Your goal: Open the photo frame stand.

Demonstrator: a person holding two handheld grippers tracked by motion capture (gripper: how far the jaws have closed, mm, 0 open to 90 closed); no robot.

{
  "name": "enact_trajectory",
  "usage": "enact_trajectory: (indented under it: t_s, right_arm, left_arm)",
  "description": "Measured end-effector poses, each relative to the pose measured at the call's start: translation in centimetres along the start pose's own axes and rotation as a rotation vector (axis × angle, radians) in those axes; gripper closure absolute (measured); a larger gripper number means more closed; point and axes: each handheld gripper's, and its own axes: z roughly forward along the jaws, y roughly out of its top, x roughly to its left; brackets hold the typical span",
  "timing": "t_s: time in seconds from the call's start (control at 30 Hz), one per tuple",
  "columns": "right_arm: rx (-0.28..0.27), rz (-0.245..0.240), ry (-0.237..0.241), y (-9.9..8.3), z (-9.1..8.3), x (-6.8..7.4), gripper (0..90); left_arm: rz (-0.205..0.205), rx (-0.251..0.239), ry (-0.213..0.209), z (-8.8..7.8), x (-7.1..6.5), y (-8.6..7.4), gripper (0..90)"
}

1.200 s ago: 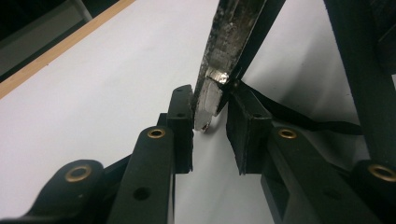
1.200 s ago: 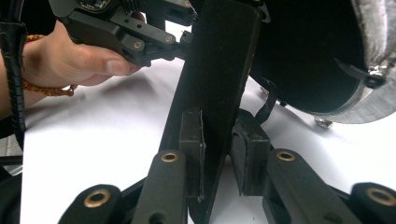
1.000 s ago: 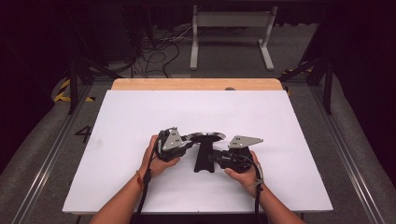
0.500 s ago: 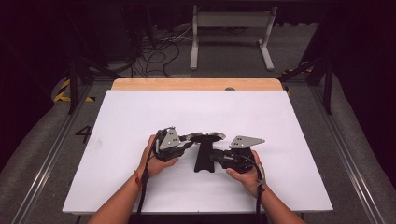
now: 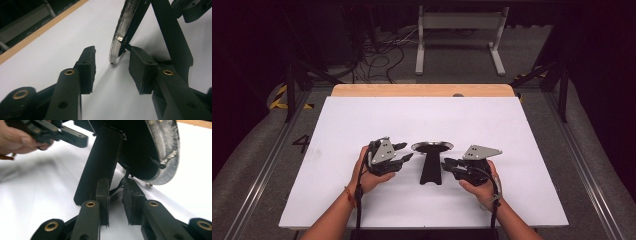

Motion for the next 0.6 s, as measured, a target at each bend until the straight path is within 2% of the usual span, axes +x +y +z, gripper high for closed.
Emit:
enact_trajectory:
  t_s: [0.17,0.3,0.37,0.6]
  right_arm:
    - [-0.014,-0.014,-0.017,0.2,-0.5,0.0,76.7]
    - [-0.028,-0.023,-0.024,0.4,-1.0,0.2,76.9]
    - [-0.036,-0.028,-0.028,0.5,-1.2,0.3,77.3]
    - [-0.046,-0.035,-0.036,0.7,-1.5,0.5,77.0]
  left_arm:
    - [0.001,0.005,0.005,-1.5,0.0,-0.2,53.0]
    - [-0.019,0.008,0.014,-2.7,-0.2,-0.6,47.1]
    - [-0.008,0.016,0.023,-3.4,-0.3,-1.0,46.9]
    - [-0.034,0.039,0.047,-5.5,-0.5,-2.6,39.4]
